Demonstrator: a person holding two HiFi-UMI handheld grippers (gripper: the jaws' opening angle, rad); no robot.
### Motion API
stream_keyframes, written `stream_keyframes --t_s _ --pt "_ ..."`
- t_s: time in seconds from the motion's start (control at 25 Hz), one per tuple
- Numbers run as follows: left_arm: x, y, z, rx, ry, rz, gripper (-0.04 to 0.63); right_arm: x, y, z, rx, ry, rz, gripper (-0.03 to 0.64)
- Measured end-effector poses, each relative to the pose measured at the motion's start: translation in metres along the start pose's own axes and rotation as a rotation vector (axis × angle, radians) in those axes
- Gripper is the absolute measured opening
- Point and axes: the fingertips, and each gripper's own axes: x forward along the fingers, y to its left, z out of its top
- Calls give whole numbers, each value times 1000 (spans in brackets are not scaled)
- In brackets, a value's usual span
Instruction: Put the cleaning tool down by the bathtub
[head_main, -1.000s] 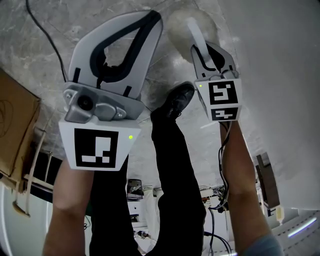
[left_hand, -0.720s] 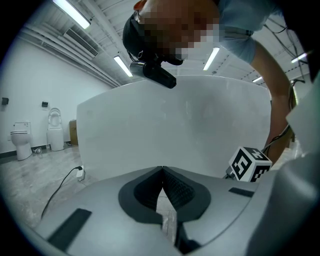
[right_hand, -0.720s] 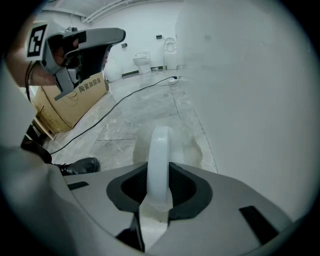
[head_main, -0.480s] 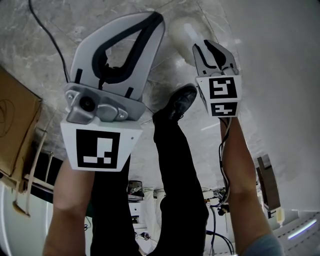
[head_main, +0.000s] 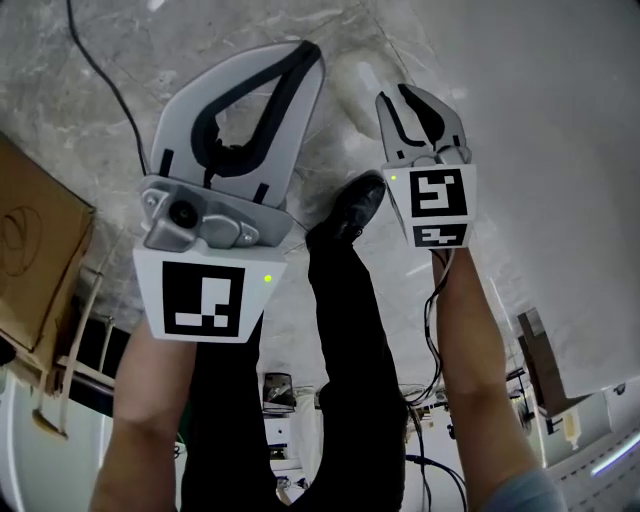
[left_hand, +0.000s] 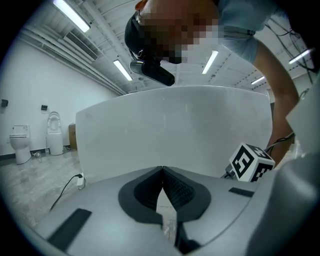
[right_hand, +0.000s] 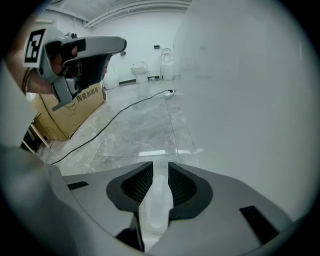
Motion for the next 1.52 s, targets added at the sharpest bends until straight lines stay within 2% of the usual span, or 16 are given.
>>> stream_keyframes --t_s 0.2,0.36,0.48,0.8,1.08,1.28,1.52 --pt "0 15 57 -10 -27 23 15 -52 -2 87 20 -147 -39 103" --pt "-3 36 123 -8 -76 57 15 -111 -6 178 46 -377 -89 89" --pt "-9 47 165 -13 -101 70 15 -158 -3 230 93 -484 -118 76" --pt "-19 65 276 -1 -170 80 15 -278 -19 339 139 -673 -219 46" --pt "-40 76 424 47 -264 87 15 -407 -33 433 127 -784 -291 15" --pt "-66 76 539 130 -370 71 15 -502 -36 492 97 -878 -360 15" --pt "-94 61 634 189 -414 66 15 -604 -38 536 61 -969 -443 14"
